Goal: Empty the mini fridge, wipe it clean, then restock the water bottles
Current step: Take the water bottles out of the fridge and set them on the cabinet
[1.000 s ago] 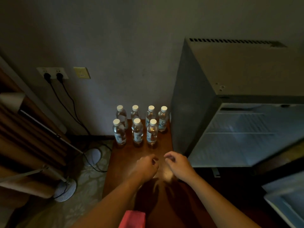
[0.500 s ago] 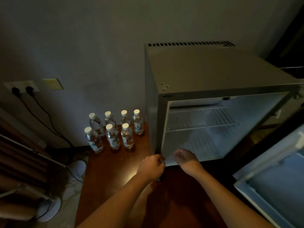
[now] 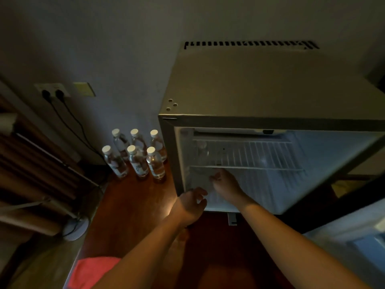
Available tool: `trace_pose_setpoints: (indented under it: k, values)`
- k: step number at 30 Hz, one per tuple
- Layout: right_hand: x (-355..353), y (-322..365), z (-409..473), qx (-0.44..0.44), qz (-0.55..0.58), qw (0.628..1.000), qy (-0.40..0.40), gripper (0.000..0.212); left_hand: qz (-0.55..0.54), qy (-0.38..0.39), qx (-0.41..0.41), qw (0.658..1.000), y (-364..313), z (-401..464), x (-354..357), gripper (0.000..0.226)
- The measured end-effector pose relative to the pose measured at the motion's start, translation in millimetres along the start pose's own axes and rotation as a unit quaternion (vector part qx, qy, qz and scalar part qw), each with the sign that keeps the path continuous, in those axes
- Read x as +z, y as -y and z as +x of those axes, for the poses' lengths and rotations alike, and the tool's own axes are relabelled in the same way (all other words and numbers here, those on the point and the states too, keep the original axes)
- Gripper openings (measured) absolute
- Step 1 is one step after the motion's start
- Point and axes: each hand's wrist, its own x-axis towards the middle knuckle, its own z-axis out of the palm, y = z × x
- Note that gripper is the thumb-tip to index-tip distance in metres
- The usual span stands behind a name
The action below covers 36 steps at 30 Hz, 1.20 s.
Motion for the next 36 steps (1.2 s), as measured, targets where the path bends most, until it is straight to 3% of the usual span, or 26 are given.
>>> trace_pose_setpoints:
  k: [4, 10, 19, 23, 26, 29, 36]
  values:
    - [6.2, 2.3, 30.2, -0.018, -0.017, 1.0, 0.019, 0.053, 0.003, -0.014, -0.025, 1.0, -2.1, -1.2, 5.3, 0.027]
    - [24.5, 15.7, 63.0, -0.058, -0.102, 0.993, -0.015, 0.073, -0.001, -0.033, -0.062, 0.998, -2.1, -1.1, 9.6, 0.029]
    - [36.0, 18.6, 90.4, -0.099, -0.059, 0.988, -0.106, 0.071, -0.012, -0.04, -0.086, 0.995, -3.2, -5.9, 9.0, 0.034]
    - [38.8, 11.3, 81.3, -0.116, -0.011, 0.989, -0.093, 0.066, -0.025, -0.039, -0.09, 0.995, -3.6, -9.8, 7.2, 0.037]
    - [38.3, 9.2, 70.5, -0.127, -0.047, 0.987, -0.091, 0.061, -0.031, -0.054, -0.093, 0.994, -1.3, -17.5, 4.8, 0.04]
    - [35.0, 4.7, 58.7, -0.097, -0.003, 0.992, -0.078, 0.055, -0.027, -0.062, -0.095, 0.993, 6.1, -23.1, 2.8, 0.041]
    - [36.0, -1.9, 24.2, -0.08, 0.073, 0.992, -0.06, 0.055, -0.032, -0.026, -0.111, 0.993, 15.5, -32.6, -6.9, 0.022]
